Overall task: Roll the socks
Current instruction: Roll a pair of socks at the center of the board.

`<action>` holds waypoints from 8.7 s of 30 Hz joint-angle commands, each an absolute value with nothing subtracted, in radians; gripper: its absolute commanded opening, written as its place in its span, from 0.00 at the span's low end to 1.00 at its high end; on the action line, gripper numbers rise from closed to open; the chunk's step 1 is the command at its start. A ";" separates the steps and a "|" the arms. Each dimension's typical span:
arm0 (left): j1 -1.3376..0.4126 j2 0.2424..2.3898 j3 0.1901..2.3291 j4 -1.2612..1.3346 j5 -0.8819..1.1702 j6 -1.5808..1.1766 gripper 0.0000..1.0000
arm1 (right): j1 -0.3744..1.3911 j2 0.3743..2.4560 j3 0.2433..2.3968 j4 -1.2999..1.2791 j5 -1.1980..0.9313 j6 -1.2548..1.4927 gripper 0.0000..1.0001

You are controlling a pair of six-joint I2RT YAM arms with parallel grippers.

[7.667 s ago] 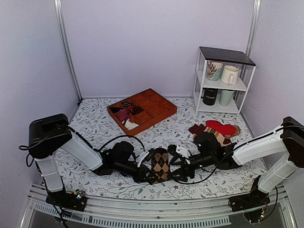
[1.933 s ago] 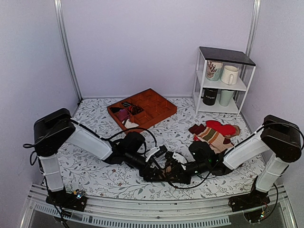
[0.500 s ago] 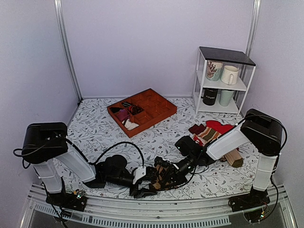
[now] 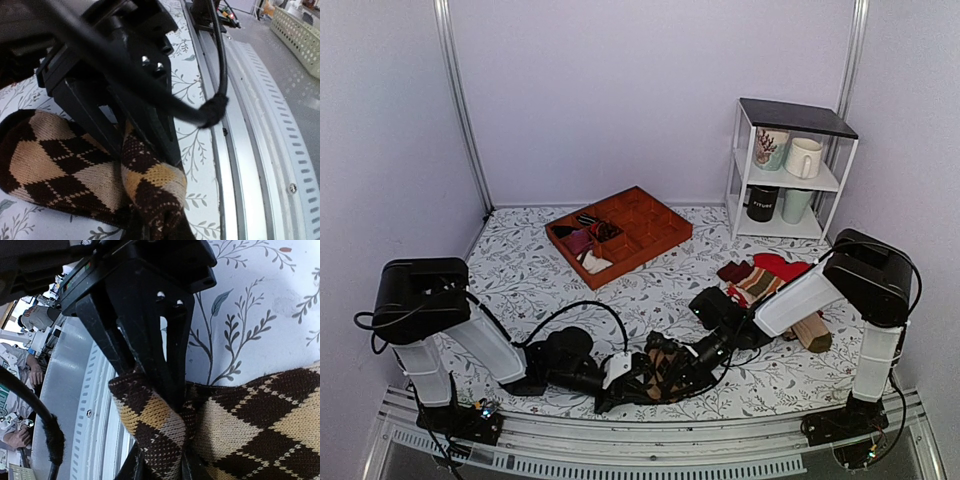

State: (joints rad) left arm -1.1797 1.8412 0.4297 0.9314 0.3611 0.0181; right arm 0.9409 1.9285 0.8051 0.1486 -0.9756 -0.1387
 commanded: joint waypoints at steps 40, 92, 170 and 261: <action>-1.112 1.854 0.697 0.279 0.355 -0.011 0.00 | 0.908 1.873 0.793 0.077 -0.399 0.074 0.11; -0.978 2.166 0.630 0.402 0.652 -0.331 0.00 | 1.014 1.421 0.403 0.498 -0.403 -0.227 0.70; -1.122 1.757 0.129 1.780 0.084 -0.036 0.88 | 0.916 1.892 0.671 0.167 -0.734 0.077 0.18; -1.084 2.000 0.650 0.208 0.429 -0.258 0.00 | 1.082 1.569 0.479 0.402 -0.277 -0.253 0.59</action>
